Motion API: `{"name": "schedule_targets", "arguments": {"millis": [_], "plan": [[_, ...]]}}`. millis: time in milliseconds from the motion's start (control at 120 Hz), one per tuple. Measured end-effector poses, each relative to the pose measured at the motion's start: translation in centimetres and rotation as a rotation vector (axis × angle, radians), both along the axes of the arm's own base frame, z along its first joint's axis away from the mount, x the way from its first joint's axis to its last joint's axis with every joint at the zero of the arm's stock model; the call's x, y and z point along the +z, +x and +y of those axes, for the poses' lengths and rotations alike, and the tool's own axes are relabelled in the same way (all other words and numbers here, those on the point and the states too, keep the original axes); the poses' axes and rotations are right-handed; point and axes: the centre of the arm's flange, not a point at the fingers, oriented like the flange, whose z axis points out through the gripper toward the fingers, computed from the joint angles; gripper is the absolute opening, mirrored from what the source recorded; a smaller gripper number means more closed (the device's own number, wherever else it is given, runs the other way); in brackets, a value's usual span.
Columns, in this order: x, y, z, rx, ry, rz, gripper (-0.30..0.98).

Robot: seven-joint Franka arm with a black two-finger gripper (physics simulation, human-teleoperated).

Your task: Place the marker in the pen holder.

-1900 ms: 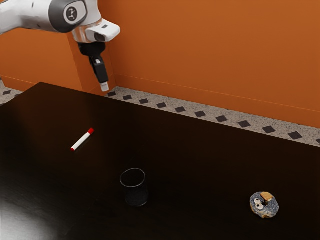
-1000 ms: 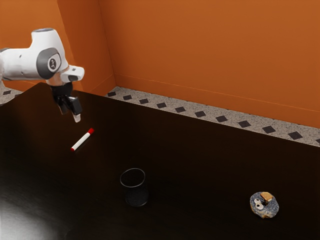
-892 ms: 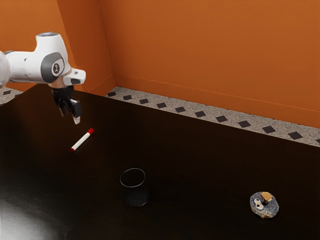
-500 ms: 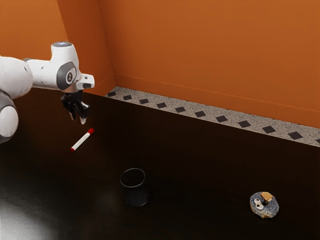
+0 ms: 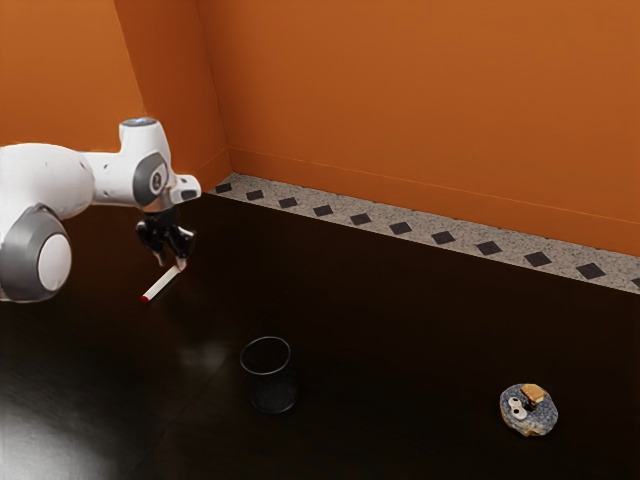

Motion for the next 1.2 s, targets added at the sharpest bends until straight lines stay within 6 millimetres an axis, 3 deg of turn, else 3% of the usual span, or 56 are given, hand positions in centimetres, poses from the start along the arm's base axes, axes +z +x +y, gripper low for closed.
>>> {"name": "schedule_targets", "arguments": {"millis": [233,417,533,617,683,767,817,867,933,1108,1200], "plan": [[-1.8,-0.1,0.0,0.046,-0.011,0.017,0.24],[-1.9,-0.1,0.1,0.069,-0.01,0.016,0.03],[-1.7,-0.1,0.1,0.081,-0.006,0.014,-0.03],[0.1,0.0,-0.2,0.085,0.0,-0.007,-0.06],[4.2,-0.8,-0.8,0.087,0.003,-0.04,-0.08],[11.5,-2.8,-5.1,0.04,0.007,-0.092,-0.1],[15.2,-3.4,-9.6,-0.03,0.013,-0.127,-0.1],[17.3,-3.4,-13.9,-0.104,0.012,-0.153,-0.1],[18.3,-3.9,-17.3,-0.161,0.011,-0.172,-0.1],[19.1,-7.8,-24.0,-0.268,0.016,-0.237,-0.1],[19.4,-8.4,-27.7,-0.324,0.011,-0.284,-0.1]]}}
